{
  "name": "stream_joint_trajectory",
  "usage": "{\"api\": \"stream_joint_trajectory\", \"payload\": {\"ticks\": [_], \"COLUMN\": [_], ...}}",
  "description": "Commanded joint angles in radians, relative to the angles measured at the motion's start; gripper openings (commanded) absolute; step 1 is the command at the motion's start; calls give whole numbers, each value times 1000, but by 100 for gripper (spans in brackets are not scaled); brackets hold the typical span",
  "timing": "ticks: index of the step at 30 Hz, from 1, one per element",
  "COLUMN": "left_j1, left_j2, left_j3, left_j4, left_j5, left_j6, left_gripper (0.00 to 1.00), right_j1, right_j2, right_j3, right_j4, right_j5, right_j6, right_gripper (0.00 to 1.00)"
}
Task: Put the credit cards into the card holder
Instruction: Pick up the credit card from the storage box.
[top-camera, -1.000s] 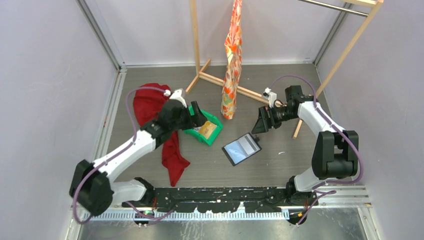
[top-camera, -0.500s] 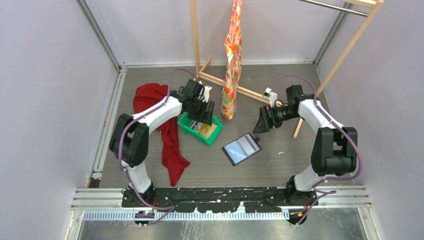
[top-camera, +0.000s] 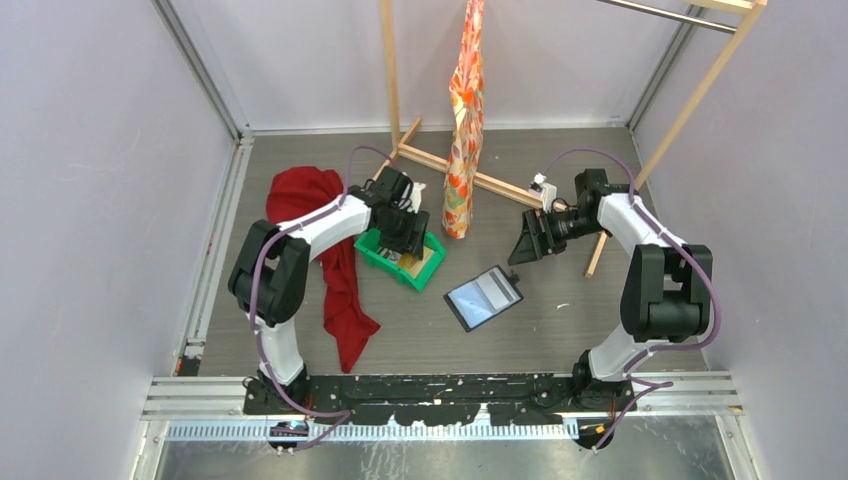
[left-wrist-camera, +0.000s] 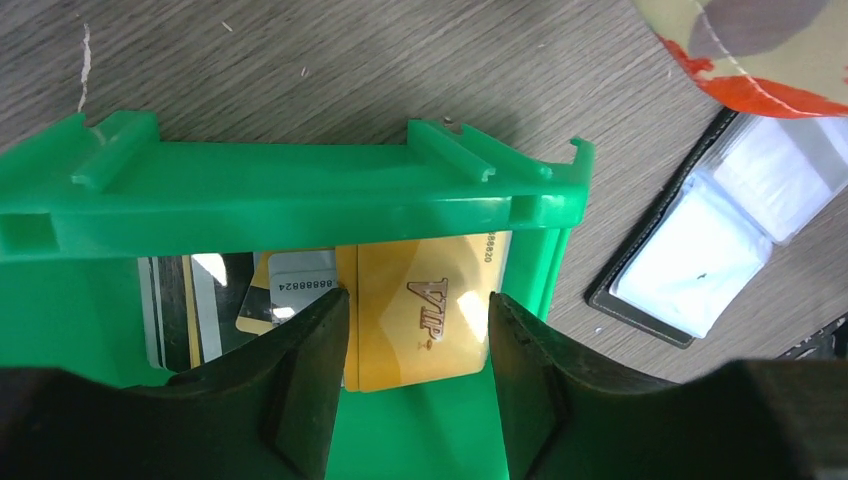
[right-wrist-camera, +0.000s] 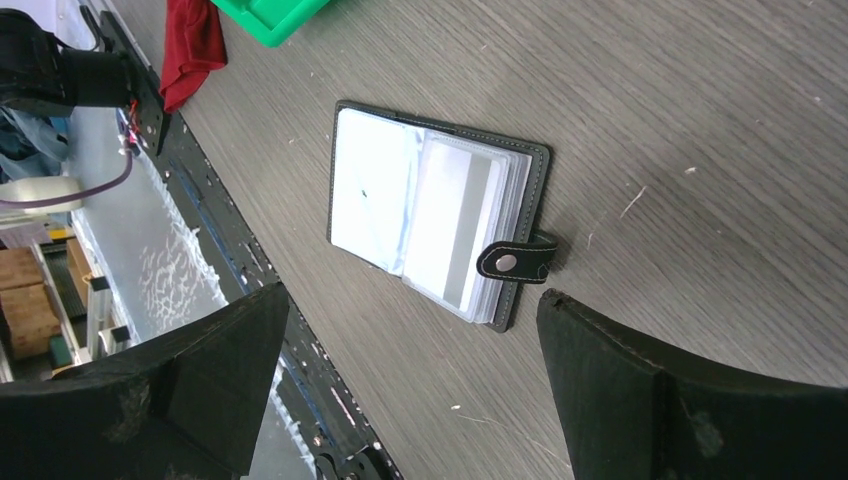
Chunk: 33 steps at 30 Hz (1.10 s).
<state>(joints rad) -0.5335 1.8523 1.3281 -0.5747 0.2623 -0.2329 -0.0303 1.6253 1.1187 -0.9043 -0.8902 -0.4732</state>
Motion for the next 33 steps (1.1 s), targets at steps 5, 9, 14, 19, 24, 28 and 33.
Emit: {"api": "stream_joint_trajectory", "payload": {"ticks": [5, 9, 14, 19, 24, 28, 33], "left_j1": [4, -1, -9, -14, -14, -14, -14], "left_j2": [17, 2, 9, -10, -27, -55, -87], "left_j3": [-12, -15, -40, -81, -107, -129, -139], "left_j4": [10, 7, 14, 63, 102, 141, 167], "left_j5": [-34, -68, -54, -15, 45, 63, 75], "left_j6": [-2, 7, 5, -25, -69, -106, -137], "left_gripper": [57, 58, 56, 46, 36, 35, 33], "right_j1": [0, -1, -1, -1, 0, -1, 0], "right_j2": [-11, -5, 1, 1, 3, 2, 4], "right_j3": [35, 34, 37, 36, 39, 39, 40], "right_j4": [-30, -31, -37, -39, -42, -44, -45], "right_j5": [-29, -30, -30, -29, -28, -27, -27], "right_j6": [-35, -36, -40, -44, -47, -48, -50], "right_gripper": [98, 98, 98, 98, 98, 98, 98]}}
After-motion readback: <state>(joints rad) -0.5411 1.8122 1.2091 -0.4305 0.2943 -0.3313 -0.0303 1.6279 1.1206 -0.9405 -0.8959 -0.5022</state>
